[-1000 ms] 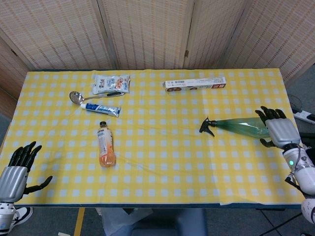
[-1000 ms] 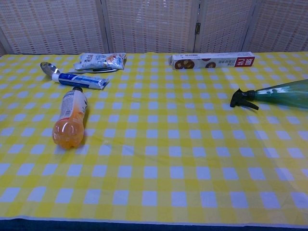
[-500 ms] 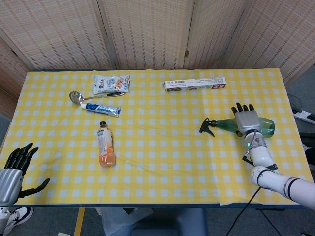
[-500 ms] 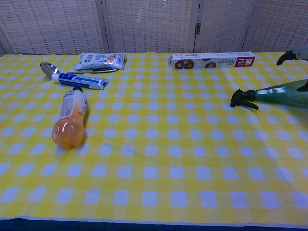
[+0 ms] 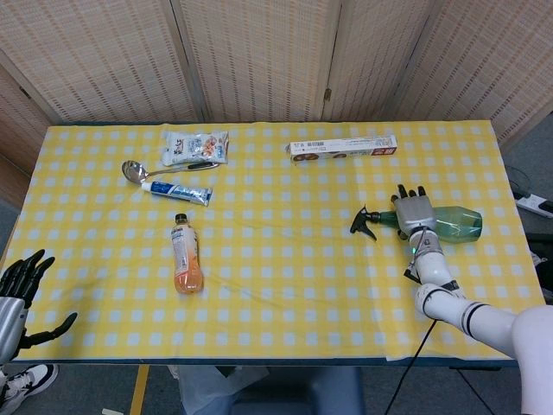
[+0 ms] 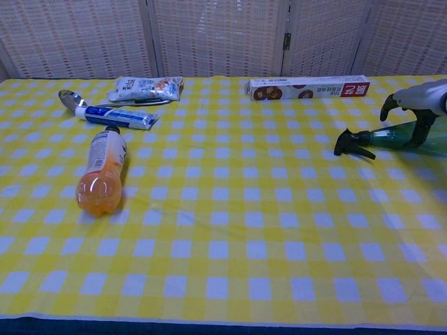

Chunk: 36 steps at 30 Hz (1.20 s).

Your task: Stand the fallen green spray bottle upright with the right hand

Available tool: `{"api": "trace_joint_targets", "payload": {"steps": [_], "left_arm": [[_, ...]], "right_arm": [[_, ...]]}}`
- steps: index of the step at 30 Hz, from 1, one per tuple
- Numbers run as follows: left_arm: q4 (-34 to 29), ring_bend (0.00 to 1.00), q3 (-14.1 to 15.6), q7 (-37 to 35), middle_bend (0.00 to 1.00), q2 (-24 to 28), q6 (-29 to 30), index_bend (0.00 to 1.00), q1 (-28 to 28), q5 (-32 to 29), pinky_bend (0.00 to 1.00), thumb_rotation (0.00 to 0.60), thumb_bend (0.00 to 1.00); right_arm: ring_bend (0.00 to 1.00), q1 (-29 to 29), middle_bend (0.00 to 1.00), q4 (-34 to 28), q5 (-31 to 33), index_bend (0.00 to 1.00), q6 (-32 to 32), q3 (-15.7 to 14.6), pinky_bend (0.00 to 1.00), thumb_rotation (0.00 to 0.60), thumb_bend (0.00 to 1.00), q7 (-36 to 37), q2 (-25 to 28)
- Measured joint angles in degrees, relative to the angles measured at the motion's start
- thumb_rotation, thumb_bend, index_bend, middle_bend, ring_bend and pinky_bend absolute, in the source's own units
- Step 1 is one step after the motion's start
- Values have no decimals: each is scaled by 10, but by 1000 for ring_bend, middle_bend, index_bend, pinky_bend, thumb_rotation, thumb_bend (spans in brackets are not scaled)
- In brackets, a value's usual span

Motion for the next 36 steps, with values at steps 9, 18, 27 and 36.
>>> {"api": "trace_joint_targets", "payload": {"steps": [9,18,27,36], "left_arm": [[3,24,0,-10,0,4,-3,0,0,-4,0,420,293],[4,23,0,-10,0,3,-9,0,-3,-5,0,417,293],[3,23,-1,-10,0,3,-7,0,-2,-6,0,418,293],[1,24,-1,-3,0,3,-6,0,-1,-5,0,418,293]], "right_arm": [[249,5,106,63,-9,287,-28,0,14,600,338,8,-44],[375,-7,278,94,-84,559,-12,12,368,600,337,51,-63],[501,-22,426,113,-133,733,13,27,536,600,338,77,-75],[564,-41,466,31,-210,760,77,51,605,600,337,126,-35]]}}
